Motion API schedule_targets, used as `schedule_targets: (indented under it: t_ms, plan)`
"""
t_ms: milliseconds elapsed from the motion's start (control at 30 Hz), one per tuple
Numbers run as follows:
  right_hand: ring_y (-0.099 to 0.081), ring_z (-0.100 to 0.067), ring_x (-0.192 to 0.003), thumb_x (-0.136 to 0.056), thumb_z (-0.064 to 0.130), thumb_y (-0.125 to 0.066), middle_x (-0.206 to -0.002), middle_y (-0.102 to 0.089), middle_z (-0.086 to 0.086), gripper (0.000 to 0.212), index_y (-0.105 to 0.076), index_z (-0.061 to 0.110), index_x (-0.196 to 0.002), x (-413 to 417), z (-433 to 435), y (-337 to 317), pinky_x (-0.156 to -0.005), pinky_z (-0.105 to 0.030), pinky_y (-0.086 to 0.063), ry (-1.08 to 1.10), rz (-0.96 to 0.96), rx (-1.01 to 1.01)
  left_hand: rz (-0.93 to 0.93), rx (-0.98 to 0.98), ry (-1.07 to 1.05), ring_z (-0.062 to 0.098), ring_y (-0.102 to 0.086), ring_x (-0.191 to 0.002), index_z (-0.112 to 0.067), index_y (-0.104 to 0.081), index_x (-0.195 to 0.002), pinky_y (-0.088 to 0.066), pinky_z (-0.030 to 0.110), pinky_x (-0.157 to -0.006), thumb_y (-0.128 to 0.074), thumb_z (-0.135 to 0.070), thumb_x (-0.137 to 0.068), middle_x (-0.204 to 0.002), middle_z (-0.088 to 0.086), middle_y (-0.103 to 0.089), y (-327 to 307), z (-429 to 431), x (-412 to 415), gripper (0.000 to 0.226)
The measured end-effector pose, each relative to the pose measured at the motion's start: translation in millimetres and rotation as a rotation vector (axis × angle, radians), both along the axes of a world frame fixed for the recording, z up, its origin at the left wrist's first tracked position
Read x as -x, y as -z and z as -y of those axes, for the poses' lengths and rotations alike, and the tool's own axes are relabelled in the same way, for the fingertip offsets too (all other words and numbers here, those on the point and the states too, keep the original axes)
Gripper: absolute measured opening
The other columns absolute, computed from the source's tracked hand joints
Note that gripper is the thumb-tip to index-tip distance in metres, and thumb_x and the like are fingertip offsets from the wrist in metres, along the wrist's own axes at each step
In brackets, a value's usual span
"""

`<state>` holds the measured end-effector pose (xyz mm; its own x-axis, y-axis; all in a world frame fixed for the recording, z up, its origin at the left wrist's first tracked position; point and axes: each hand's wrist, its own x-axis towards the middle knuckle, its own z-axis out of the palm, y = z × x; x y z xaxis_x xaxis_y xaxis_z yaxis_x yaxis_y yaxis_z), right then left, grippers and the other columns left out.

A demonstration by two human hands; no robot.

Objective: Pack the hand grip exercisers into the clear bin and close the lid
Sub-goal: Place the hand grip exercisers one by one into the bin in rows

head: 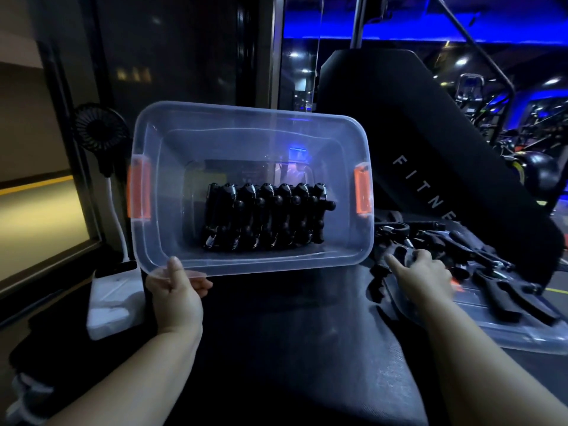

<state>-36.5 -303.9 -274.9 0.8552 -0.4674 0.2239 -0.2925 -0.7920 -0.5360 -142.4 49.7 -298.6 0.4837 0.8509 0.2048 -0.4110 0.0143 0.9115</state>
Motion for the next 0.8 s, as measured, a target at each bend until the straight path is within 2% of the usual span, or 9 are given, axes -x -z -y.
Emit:
schedule_targets:
  t_ms: [100, 200, 300, 400, 533, 667, 800]
  plan:
    - [-0.042, -0.036, -0.125, -0.06, 0.091, -0.045, -0.133, -0.048, -0.017, 0.104, -0.03, 0.029, -0.142, 0, -4, 2, -0.099, -0.048, -0.036, -0.038, -0.072, 0.085, -0.01, 0.004, 0.002, 0.004, -0.055, -0.036, -0.021, -0.039, -0.074, -0.044, 0.026, -0.049, -0.035, -0.038, -0.102, -0.043, -0.007, -0.061, 0, -1, 0, 0.034]
    - [-0.039, -0.034, -0.129, -0.053, 0.095, -0.043, -0.138, -0.046, -0.014, 0.113, -0.022, 0.033, -0.146, -2, -8, 1, -0.101, -0.05, -0.031, -0.069, -0.169, 0.184, -0.008, 0.012, 0.0, 0.004, -0.055, -0.037, -0.021, -0.039, -0.073, -0.043, 0.029, -0.052, -0.035, -0.038, -0.102, -0.043, -0.007, -0.061, -1, -1, 0, 0.034]
    - [-0.038, -0.033, -0.129, -0.058, 0.092, -0.045, -0.138, -0.047, -0.012, 0.107, -0.023, 0.031, -0.144, -2, -8, 0, -0.1, -0.051, -0.031, -0.094, -0.201, 0.214, -0.018, 0.028, 0.007, 0.004, -0.055, -0.037, -0.021, -0.039, -0.076, -0.044, 0.028, -0.052, -0.036, -0.04, -0.102, -0.043, -0.007, -0.06, 0, -1, -1, 0.032]
    - [-0.04, -0.033, -0.127, -0.064, 0.087, -0.046, -0.135, -0.048, -0.011, 0.093, -0.034, 0.031, -0.138, -1, -9, -1, -0.098, -0.049, -0.032, -0.116, -0.196, 0.227, -0.018, 0.045, 0.011, 0.004, -0.055, -0.037, -0.022, -0.037, -0.078, -0.044, 0.029, -0.052, -0.036, -0.039, -0.102, -0.043, -0.008, -0.06, 0, -1, -2, 0.029]
    - [-0.041, -0.033, -0.126, -0.067, 0.081, -0.051, -0.133, -0.05, -0.012, 0.088, -0.039, 0.028, -0.136, 5, -9, -4, -0.099, -0.047, -0.035, -0.101, -0.175, 0.206, -0.016, 0.042, 0.007, 0.004, -0.054, -0.036, -0.022, -0.037, -0.077, -0.043, 0.03, -0.052, -0.036, -0.039, -0.102, -0.043, -0.007, -0.06, 0, -1, -1, 0.03]
    - [-0.043, -0.032, -0.125, -0.063, 0.081, -0.054, -0.132, -0.052, -0.01, 0.094, -0.035, 0.029, -0.139, 15, -5, -4, -0.099, -0.047, -0.039, -0.108, -0.162, 0.197, -0.034, 0.068, 0.004, 0.004, -0.055, -0.037, -0.026, -0.036, -0.082, -0.044, 0.028, -0.052, -0.037, -0.042, -0.101, -0.056, 0.002, -0.061, -1, -1, -2, 0.025]
    - [-0.042, -0.031, -0.125, -0.055, 0.094, -0.043, -0.129, -0.056, -0.007, 0.106, -0.035, 0.028, -0.137, 27, -1, -7, -0.096, -0.046, -0.04, -0.111, -0.182, 0.217, -0.026, 0.048, -0.002, 0.004, -0.055, -0.037, -0.026, -0.036, -0.081, -0.043, 0.028, -0.051, -0.036, -0.04, -0.102, -0.051, -0.001, -0.061, -1, -1, -1, 0.025]
